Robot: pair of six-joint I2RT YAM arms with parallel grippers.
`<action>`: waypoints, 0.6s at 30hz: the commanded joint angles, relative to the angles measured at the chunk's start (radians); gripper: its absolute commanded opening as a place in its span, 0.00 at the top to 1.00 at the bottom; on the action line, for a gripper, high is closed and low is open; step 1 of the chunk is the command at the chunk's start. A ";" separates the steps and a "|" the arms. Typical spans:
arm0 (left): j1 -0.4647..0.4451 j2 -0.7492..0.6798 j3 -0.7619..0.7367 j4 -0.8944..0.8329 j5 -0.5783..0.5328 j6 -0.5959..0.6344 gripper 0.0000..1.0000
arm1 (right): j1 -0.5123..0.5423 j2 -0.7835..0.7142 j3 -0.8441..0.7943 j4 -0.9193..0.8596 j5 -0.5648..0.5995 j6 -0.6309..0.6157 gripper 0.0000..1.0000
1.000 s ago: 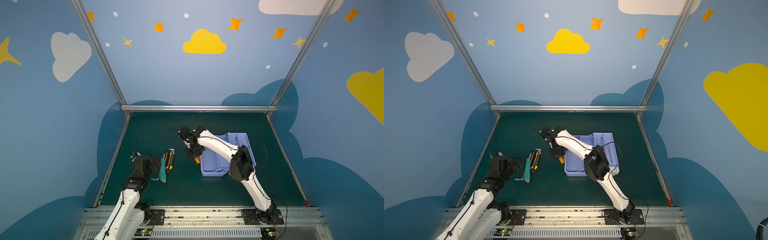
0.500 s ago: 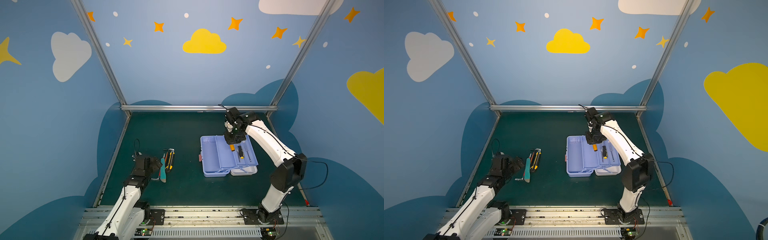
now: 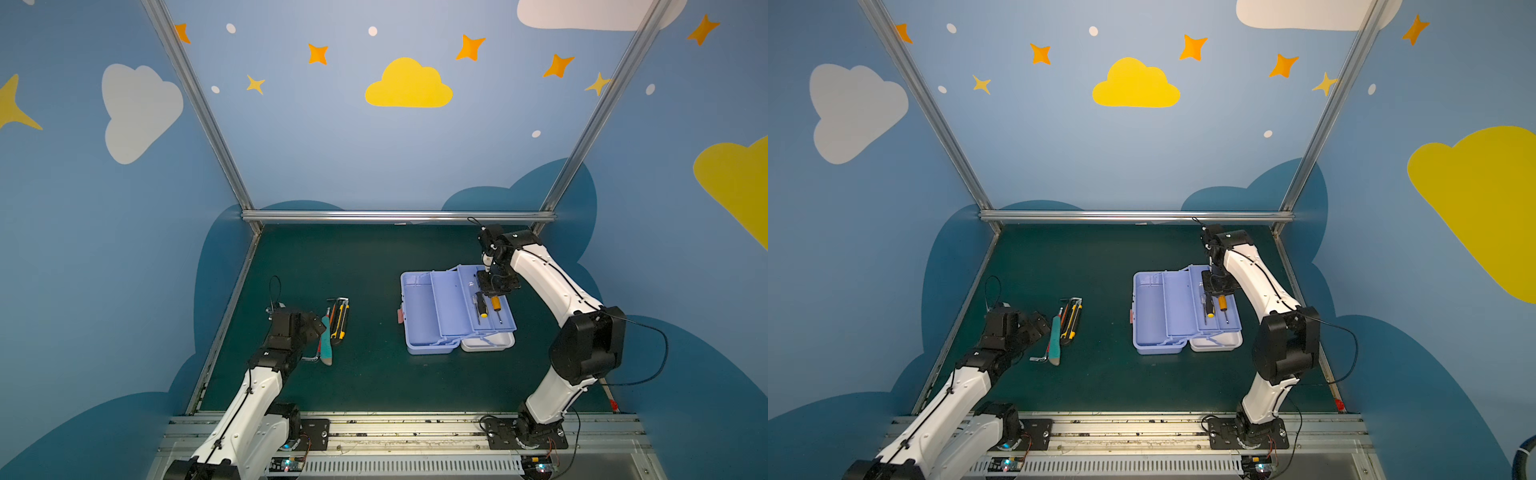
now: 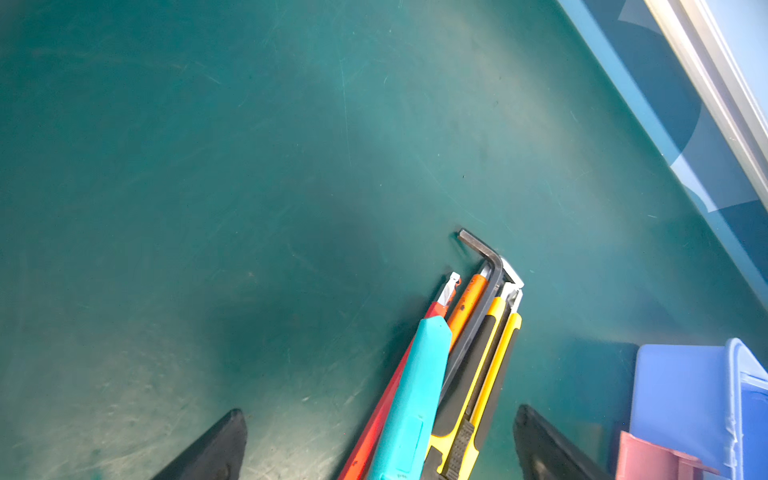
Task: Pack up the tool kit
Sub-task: 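Carry the yellow-handled screwdriver over the tray and lower it in, then open the right gripper to release the screwdriver into the tray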
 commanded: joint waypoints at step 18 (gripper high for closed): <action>0.006 0.008 0.015 0.014 0.000 0.005 0.00 | 0.256 -0.007 0.139 0.112 -0.143 0.105 0.49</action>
